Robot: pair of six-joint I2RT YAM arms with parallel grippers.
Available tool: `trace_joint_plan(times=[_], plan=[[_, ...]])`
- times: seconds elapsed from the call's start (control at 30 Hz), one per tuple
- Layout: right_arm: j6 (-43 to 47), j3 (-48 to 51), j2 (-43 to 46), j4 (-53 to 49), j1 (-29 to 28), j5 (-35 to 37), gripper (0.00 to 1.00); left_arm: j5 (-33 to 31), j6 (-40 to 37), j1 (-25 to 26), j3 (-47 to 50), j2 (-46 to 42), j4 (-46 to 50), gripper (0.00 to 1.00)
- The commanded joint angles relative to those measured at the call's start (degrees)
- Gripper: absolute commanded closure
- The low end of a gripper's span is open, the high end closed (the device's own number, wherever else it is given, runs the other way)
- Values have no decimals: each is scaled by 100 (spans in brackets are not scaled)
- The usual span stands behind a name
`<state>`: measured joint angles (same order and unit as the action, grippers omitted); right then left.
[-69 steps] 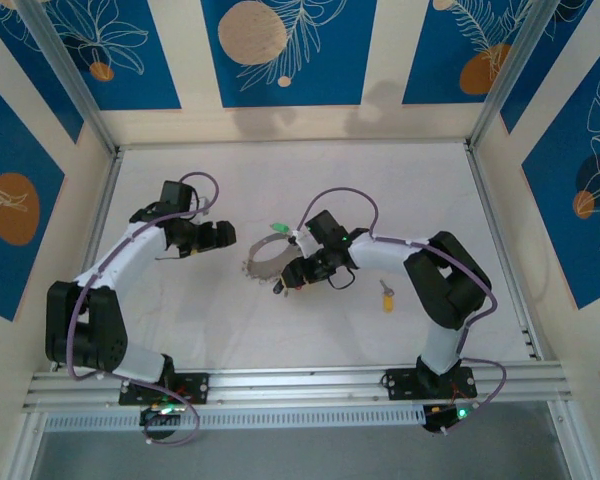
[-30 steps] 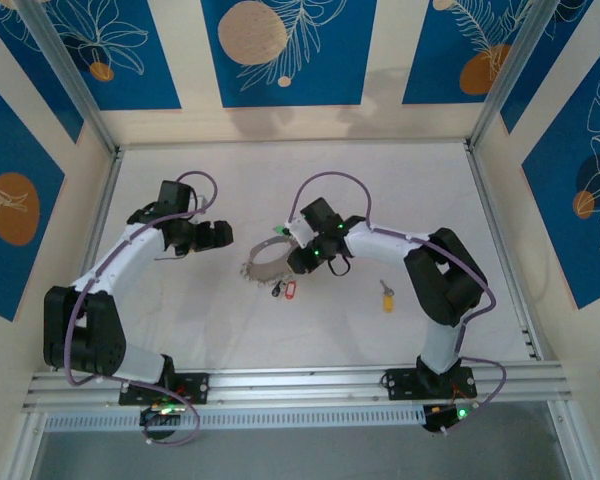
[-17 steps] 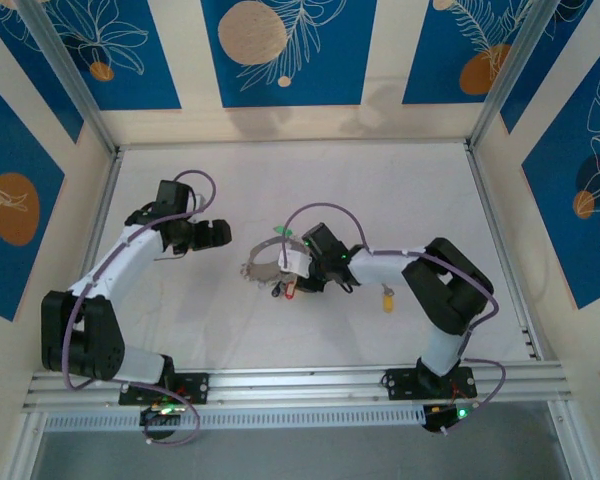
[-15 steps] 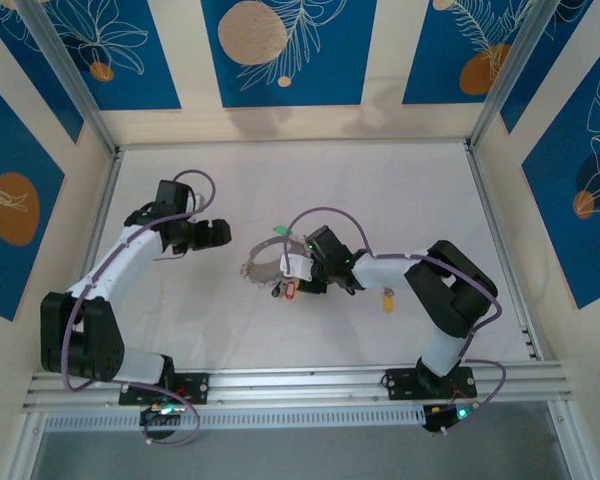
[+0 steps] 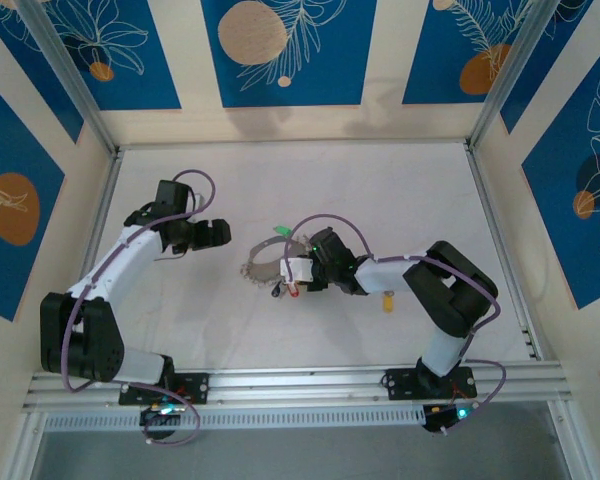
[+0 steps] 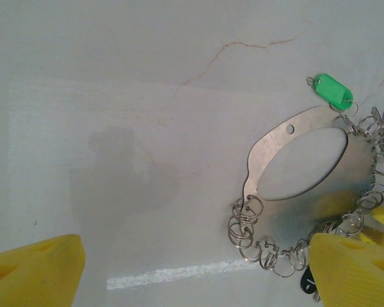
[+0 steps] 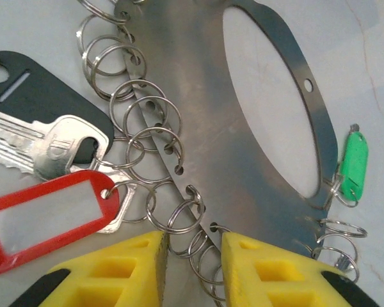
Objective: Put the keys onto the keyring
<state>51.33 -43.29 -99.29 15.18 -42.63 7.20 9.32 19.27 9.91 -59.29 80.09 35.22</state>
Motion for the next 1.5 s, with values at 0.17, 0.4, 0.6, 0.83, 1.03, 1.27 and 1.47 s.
trace_joint_plan(times=[0.17,0.4,0.6,0.83,1.03,1.27,1.47], plan=[[-23,-9,-129,169,-87,152,69,-58,-107,-42,-40,93,87,10],[-216,-52,-214,207,-61,71,68,-45,-107,-42,-57,129,99,10],[-229,-35,-363,458,-126,323,71,-34,-116,-43,-75,129,103,10],[-366,36,-303,741,-149,381,79,5,-112,-42,-75,123,99,10],[-287,-15,-340,492,-166,72,78,24,-133,-42,-84,122,125,10],[-263,-93,-423,388,-202,23,77,15,-146,-42,-99,95,146,10],[-255,-195,-515,284,-199,-23,74,29,-165,-42,-103,78,164,10]])
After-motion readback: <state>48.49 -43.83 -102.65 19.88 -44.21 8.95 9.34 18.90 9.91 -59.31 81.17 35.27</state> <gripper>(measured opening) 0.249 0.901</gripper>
